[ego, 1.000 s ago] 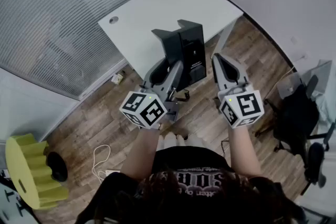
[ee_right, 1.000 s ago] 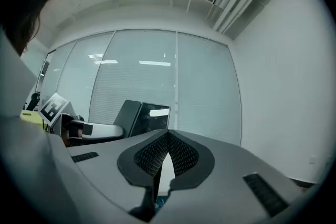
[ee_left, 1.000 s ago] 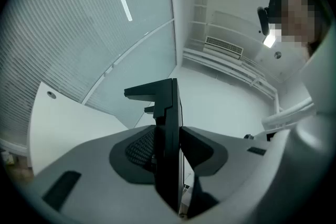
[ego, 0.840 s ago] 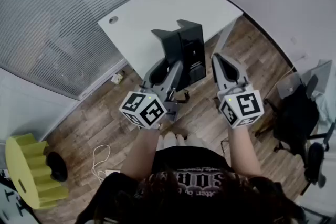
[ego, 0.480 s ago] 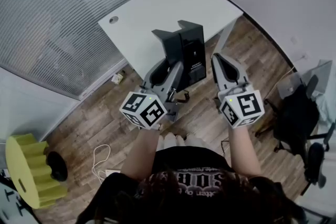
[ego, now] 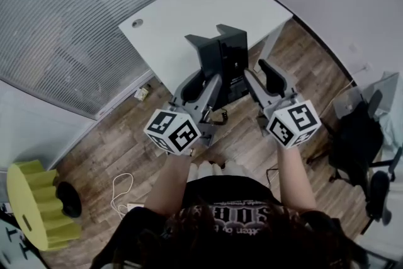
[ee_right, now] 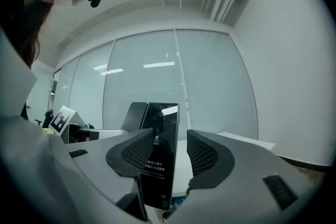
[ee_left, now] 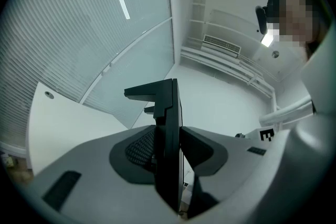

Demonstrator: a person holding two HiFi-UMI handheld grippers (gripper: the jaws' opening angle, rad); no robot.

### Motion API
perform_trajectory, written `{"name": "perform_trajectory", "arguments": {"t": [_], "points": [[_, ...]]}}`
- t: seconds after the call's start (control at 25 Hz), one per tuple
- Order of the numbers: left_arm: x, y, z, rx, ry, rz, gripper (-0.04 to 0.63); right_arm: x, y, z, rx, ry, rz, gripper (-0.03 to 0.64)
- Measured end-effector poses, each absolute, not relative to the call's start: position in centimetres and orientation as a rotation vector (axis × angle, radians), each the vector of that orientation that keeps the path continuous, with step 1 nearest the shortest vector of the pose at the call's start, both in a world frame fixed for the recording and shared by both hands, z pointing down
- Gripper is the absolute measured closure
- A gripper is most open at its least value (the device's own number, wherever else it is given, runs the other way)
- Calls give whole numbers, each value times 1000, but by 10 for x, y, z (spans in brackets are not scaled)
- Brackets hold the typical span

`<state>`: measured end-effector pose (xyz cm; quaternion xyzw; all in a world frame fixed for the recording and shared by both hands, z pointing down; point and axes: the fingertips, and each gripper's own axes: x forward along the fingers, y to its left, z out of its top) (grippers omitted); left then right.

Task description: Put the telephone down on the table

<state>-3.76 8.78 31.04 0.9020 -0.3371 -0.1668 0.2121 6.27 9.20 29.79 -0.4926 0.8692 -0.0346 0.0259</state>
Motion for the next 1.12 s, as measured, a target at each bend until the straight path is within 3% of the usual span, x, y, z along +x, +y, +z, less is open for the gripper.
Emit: {"name": "perform_trajectory", "arguments": {"t": [0.48, 1.12], "points": [[-38, 88, 305, 2527, -841, -462, 448, 45, 80, 302, -1368, 2775, -165, 342], [-37, 79, 308, 2547, -716, -458, 448, 30, 70, 304, -1278, 2763, -184, 342]]}}
